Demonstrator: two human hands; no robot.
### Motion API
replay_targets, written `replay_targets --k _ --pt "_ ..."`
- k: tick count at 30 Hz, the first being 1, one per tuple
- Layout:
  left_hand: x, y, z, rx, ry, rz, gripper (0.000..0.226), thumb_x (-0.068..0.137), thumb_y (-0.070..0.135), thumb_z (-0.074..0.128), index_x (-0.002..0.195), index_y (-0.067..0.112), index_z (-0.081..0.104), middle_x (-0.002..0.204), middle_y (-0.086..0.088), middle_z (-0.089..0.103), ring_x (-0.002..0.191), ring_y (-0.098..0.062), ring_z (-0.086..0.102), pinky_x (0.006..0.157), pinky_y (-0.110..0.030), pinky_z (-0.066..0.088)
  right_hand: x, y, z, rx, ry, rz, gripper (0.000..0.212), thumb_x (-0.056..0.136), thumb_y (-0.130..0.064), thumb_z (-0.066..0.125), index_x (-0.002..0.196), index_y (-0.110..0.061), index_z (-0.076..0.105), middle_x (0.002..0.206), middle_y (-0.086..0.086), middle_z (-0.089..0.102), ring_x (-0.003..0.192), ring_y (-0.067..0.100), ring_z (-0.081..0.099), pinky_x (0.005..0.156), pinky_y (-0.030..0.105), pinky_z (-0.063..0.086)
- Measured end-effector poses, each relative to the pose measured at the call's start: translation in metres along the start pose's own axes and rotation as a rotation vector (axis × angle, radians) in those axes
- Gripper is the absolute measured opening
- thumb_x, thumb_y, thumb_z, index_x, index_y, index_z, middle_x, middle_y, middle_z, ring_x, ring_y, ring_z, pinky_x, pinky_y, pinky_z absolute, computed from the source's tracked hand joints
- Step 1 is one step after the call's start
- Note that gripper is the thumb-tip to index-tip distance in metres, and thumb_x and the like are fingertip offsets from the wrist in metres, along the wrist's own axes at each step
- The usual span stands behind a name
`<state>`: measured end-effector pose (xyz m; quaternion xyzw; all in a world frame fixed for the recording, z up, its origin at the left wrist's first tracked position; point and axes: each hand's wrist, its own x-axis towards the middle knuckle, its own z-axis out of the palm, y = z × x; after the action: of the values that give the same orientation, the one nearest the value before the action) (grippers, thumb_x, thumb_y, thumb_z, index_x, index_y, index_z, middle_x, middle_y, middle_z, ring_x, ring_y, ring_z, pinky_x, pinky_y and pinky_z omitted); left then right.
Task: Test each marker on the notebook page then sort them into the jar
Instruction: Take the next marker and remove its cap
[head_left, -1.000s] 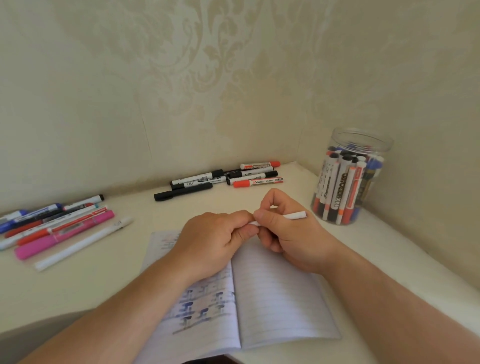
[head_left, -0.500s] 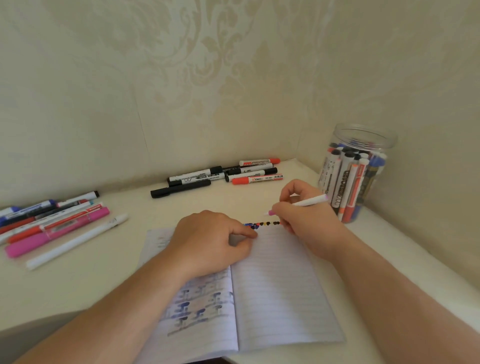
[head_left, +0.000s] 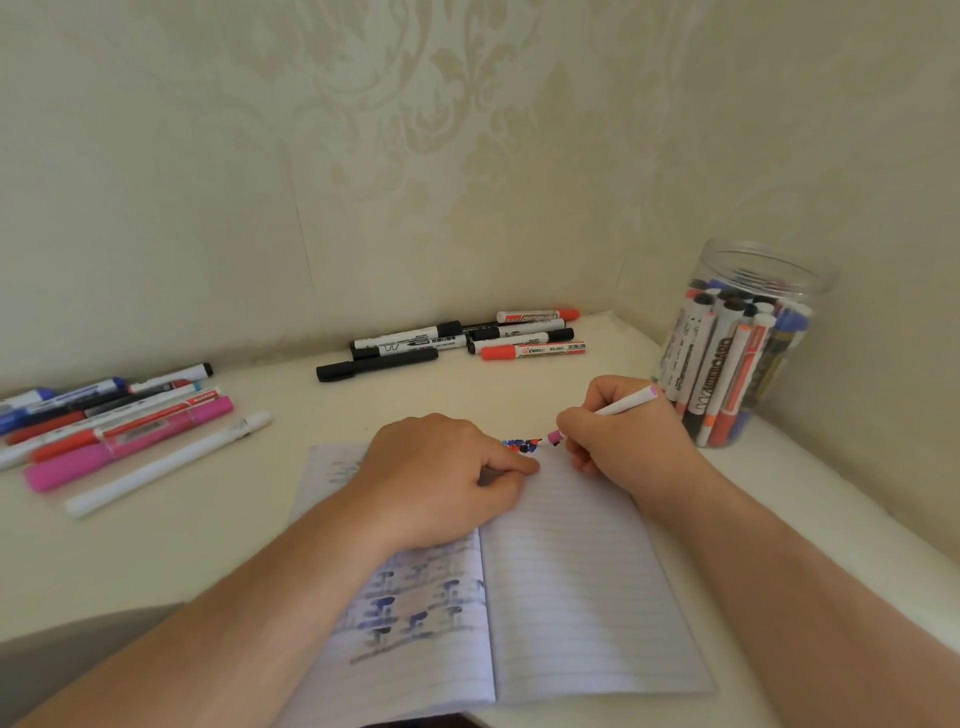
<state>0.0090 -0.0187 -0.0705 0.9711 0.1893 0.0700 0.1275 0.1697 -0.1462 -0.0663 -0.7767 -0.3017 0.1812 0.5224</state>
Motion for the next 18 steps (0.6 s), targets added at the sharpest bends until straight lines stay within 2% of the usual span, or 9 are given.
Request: replay_targets --k 4,8,11,15,18 --pt "0.0003 0.0003 -0.0006 0.011 0.004 0.001 0.033 0.098 0.057 0.042 0.125 0.073 0.052 0.078 0.021 0.064 0.083 -0.006 0.058 0.065 -0.026 0.042 -0.0002 -0.0012 0.0019 -0.042 -0.009 0.000 0.024 0.081 -0.003 0.068 0.064 -0.009 0.052 0.059 0.014 0.069 0.074 0.027 0.079 0.057 0.036 0.049" --pt "-0.0012 0.0008 -0.0006 0.009 0.005 -0.004 0.033 0.098 0.057 0.043 0.125 0.072 0.053 0.072 0.021 0.059 0.079 -0.005 0.056 0.063 -0.026 0.039 0.0003 -0.0020 0.0027 -0.090 0.015 -0.010 0.026 0.081 -0.005 0.067 0.063 -0.013 0.049 0.050 0.004 0.065 0.075 0.028 0.078 0.057 0.032 0.047" --pt "-0.0010 0.0006 0.0000 0.008 0.009 -0.003 0.033 0.098 0.057 0.042 0.124 0.073 0.053 0.076 0.021 0.063 0.080 -0.005 0.057 0.064 -0.025 0.041 0.0004 -0.0005 0.0003 -0.040 0.002 -0.011 0.027 0.083 -0.001 0.066 0.064 -0.011 0.050 0.055 0.011 0.066 0.075 0.025 0.079 0.058 0.035 0.047" --pt "-0.0006 0.0000 0.0009 0.013 0.010 -0.009 0.033 0.097 0.058 0.043 0.123 0.074 0.053 0.080 0.021 0.063 0.080 -0.006 0.056 0.066 -0.027 0.043 -0.0019 -0.0009 0.0021 -0.119 -0.015 -0.034 0.024 0.078 -0.009 0.073 0.064 -0.010 0.053 0.060 0.018 0.068 0.055 0.024 0.067 0.056 0.036 0.047" --pt "-0.0011 0.0001 0.0015 0.013 0.016 -0.008 0.032 0.097 0.058 0.043 0.123 0.074 0.053 0.077 0.020 0.062 0.078 -0.005 0.056 0.064 -0.027 0.041 -0.0006 -0.0009 0.0037 -0.147 0.020 -0.054 0.024 0.077 -0.009 0.072 0.067 -0.007 0.050 0.063 0.022 0.065 0.050 0.020 0.064 0.054 0.033 0.044"
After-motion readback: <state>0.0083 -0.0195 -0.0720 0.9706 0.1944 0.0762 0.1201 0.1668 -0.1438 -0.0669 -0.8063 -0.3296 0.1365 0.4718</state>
